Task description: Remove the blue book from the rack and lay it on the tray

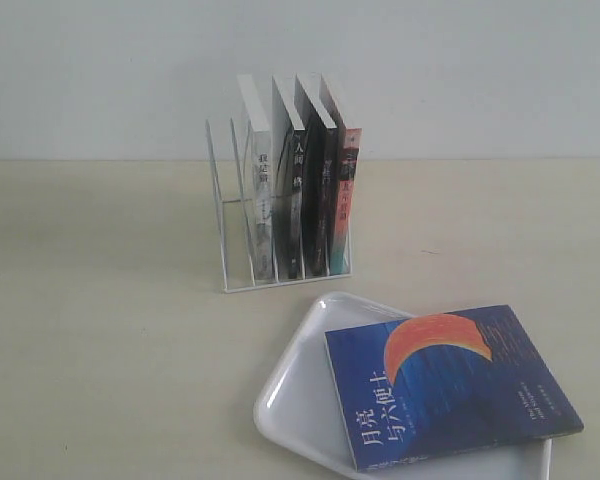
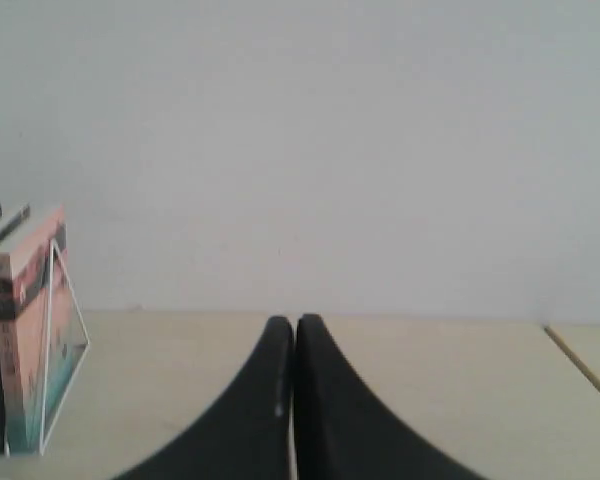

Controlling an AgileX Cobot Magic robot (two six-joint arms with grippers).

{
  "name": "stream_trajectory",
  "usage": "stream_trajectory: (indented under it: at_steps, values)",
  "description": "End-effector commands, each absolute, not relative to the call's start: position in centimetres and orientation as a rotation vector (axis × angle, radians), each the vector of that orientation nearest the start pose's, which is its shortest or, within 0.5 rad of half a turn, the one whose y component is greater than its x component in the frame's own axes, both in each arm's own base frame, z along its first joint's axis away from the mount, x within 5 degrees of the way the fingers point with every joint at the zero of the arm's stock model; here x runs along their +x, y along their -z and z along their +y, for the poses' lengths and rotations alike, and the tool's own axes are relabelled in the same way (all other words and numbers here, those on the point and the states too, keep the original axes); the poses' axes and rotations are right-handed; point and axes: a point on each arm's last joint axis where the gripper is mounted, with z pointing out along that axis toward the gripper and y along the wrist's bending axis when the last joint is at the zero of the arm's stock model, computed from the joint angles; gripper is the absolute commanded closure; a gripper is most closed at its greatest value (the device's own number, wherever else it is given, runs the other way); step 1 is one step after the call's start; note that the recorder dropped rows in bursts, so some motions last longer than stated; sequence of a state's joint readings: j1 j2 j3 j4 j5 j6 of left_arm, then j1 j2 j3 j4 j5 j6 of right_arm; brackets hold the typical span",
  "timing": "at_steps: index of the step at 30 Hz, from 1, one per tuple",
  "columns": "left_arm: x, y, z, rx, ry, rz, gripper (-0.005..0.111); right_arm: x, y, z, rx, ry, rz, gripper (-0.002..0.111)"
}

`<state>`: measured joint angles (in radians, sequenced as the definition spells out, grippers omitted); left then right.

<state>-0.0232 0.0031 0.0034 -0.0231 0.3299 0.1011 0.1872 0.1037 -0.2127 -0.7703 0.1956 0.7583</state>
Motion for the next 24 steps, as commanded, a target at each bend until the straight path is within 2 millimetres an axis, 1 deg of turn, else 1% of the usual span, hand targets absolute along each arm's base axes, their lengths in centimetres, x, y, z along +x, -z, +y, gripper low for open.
stream_trajectory:
  at_steps: [1, 3, 9, 11, 13, 24]
  values:
    - [5.4, -18.5, -0.2, 0.097, -0.035, 1.795, 0.102, 5.6, -23.8, 0.4, -0.159, -0.016, 1.619, 0.109]
    - [5.4, -18.5, -0.2, 0.097, -0.035, 1.795, 0.102, 5.5, -23.0, 0.7, -0.227, -0.021, 1.633, 0.109]
    - [5.4, -18.5, -0.2, 0.097, -0.035, 1.795, 0.102, 5.3, -20.5, 0.9, -0.242, -0.035, 1.661, 0.109]
    - [5.4, -18.5, -0.2, 0.097, -0.035, 1.795, 0.102, 5.5, -19.3, 0.9, -0.247, -0.034, 1.697, 0.109]
    - [5.4, -18.5, -0.2, 0.097, -0.035, 1.795, 0.102, 5.5, -19.2, 0.9, -0.243, -0.037, 1.695, 0.109]
    - [5.4, -18.5, -0.2, 0.097, -0.035, 1.795, 0.102, 5.3, -18.3, 0.8, -0.237, -0.05, 1.804, 0.109]
